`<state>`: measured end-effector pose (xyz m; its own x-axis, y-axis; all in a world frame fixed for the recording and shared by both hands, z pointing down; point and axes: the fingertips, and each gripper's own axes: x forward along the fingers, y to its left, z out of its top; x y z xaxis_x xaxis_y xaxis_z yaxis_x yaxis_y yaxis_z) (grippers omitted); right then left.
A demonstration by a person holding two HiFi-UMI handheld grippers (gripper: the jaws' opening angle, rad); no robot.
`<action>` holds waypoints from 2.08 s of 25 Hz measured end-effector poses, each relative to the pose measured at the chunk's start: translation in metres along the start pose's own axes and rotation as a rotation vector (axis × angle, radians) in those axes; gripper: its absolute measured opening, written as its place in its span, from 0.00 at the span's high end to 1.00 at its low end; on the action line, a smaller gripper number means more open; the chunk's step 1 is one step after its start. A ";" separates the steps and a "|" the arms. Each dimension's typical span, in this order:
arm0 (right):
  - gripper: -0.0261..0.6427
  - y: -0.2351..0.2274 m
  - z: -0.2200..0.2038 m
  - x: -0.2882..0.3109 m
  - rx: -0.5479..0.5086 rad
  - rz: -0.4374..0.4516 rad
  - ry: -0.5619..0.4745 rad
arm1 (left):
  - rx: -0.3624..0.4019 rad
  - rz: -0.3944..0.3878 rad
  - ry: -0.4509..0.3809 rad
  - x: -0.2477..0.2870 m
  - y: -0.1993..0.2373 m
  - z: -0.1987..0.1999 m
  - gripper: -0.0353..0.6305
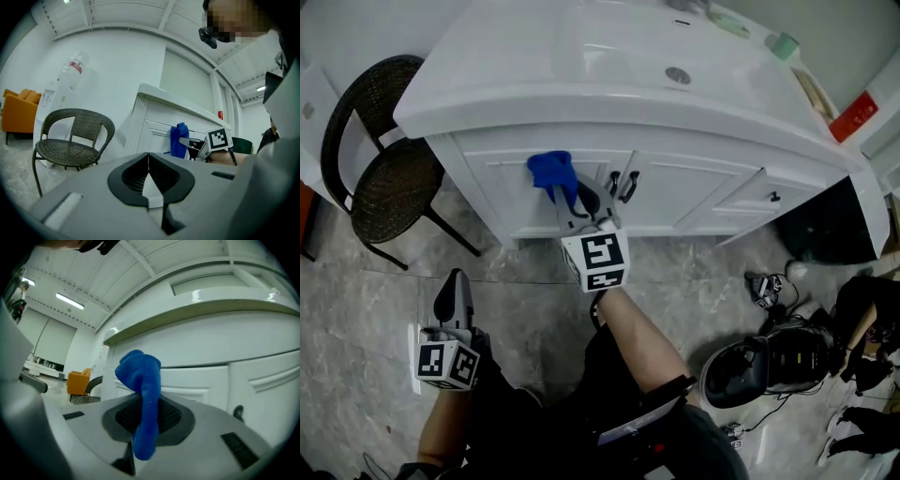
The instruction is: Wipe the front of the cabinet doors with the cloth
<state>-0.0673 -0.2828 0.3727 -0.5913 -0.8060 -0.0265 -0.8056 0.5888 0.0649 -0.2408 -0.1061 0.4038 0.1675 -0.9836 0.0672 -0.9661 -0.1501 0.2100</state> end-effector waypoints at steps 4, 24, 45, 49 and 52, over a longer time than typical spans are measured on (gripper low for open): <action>0.88 -0.058 -0.004 -0.036 0.045 -0.163 -0.004 | 0.009 -0.048 0.004 0.009 -0.014 -0.010 0.94; 0.88 0.108 -0.012 0.004 0.028 0.208 -0.023 | -0.001 -0.016 -0.020 -0.017 -0.003 -0.005 0.94; 0.88 -0.037 -0.074 -0.031 0.096 -0.225 0.108 | -0.009 -0.031 -0.023 -0.019 -0.003 -0.013 0.94; 0.88 -0.068 -0.075 -0.066 0.088 -0.313 0.124 | -0.017 -0.112 -0.016 0.001 -0.027 -0.017 0.94; 0.88 -0.072 -0.074 -0.080 0.085 -0.325 0.117 | -0.023 -0.148 -0.012 0.011 -0.038 -0.021 0.94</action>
<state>0.0409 -0.2649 0.4441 -0.2996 -0.9505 0.0825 -0.9540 0.2997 -0.0117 -0.1978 -0.1091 0.4172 0.3055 -0.9519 0.0219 -0.9261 -0.2917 0.2393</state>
